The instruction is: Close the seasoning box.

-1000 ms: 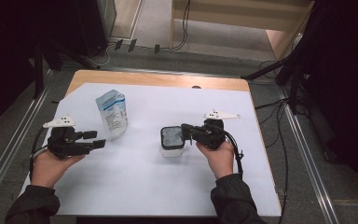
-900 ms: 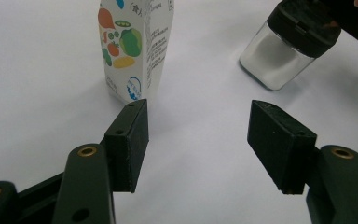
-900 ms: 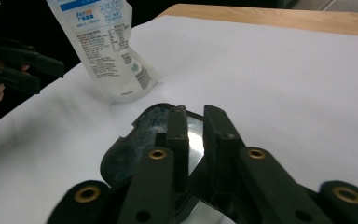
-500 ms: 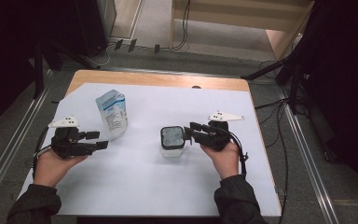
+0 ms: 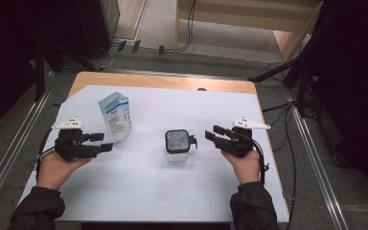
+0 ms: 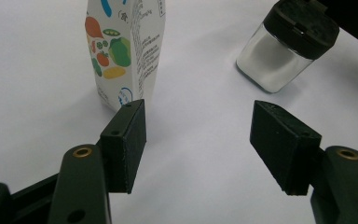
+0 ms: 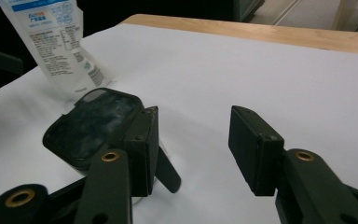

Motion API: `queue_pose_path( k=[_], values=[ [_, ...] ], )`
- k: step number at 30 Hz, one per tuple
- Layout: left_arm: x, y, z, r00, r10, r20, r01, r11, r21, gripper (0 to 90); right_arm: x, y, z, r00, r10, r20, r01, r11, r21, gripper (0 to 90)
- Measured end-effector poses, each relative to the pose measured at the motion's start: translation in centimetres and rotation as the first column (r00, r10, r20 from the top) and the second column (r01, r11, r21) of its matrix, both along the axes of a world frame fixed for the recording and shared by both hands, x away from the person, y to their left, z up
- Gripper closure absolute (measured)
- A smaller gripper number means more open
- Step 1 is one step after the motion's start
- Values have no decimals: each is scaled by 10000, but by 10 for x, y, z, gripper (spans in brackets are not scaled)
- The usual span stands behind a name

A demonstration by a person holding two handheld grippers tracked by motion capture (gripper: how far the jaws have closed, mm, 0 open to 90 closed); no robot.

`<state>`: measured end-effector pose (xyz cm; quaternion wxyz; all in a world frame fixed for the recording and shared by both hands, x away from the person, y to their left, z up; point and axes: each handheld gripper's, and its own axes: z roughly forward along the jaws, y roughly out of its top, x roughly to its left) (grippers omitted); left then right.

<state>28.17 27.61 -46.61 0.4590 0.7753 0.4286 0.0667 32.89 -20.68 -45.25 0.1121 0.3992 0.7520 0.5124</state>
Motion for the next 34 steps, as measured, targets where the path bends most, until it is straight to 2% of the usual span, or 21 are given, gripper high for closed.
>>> queue_pose_path(
  k=[2,5,11,14,25,34],
  values=[
    [0,0,0,10000,-86,-5,86,10000,-5,374,-1,-8,-1,9997,-222,86,222,9998,1,532],
    [0,-2,-1,9999,-155,-69,154,9998,-110,374,-3,-19,-4,9983,-587,-19,587,9982,118,529],
    [1,0,-1,9997,-241,-7,241,9997,-54,373,-7,-32,-10,9954,-962,38,962,9954,-47,514],
    [3,1,-2,9999,-140,-21,140,9997,-182,373,-9,-36,-12,9947,-1027,40,1027,9947,-110,511],
    [8,0,-2,9999,-169,-8,169,9998,-101,370,-14,-47,-16,9919,-1269,-15,1268,9918,-177,503],
    [7,1,-2,9999,-114,29,115,9998,-141,367,-13,-48,-16,9915,-1302,17,1302,9915,-63,503]
  ],
)
